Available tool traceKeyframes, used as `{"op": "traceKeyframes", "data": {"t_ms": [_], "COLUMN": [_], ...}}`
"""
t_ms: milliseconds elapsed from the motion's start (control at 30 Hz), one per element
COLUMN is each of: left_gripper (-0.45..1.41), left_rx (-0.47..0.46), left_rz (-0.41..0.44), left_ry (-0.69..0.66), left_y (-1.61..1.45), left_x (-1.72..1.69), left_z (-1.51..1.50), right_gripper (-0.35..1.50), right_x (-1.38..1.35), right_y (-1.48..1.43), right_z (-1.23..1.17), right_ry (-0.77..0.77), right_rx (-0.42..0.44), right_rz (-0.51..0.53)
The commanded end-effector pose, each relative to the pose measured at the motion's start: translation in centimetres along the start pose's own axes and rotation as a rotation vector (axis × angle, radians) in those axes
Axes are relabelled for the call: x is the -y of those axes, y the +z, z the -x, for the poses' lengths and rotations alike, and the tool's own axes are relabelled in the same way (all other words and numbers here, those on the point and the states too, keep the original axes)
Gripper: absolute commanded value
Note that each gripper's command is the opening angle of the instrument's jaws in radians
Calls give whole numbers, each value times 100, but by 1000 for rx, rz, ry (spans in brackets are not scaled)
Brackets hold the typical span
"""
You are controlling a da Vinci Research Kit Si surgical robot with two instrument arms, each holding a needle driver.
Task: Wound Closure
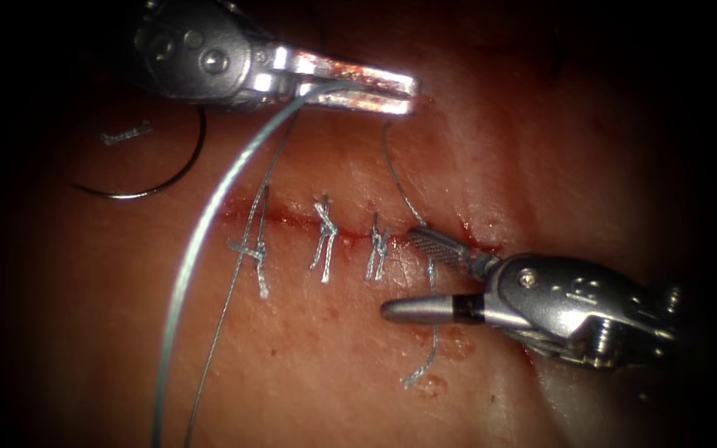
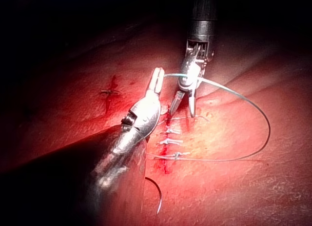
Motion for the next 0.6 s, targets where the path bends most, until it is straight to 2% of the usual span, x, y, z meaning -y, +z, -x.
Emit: {"op": "traceKeyframes", "data": {"t_ms": [33,133,233,300,400,600], "left_gripper": [-45,-45,-45,-45,-45,-45], "left_rx": [2,9,12,10,5,14], "left_rz": [2,1,4,4,4,11], "left_ry": [-5,-16,-23,-37,-56,-75], "left_y": [4,6,9,11,11,13], "left_x": [-5,-20,-35,-57,-77,-103], "left_z": [10,16,19,24,32,54], "right_gripper": [36,-35,-35,-35,-35,-35], "right_x": [4,0,-10,-30,-50,-65], "right_y": [31,60,76,82,76,67], "right_z": [-2,-7,-9,-11,-11,-19], "right_ry": [-29,-62,-77,-74,-66,-53], "right_rx": [-9,-15,-41,-66,-100,-159], "right_rz": [-22,-51,-57,-8,34,36]}}
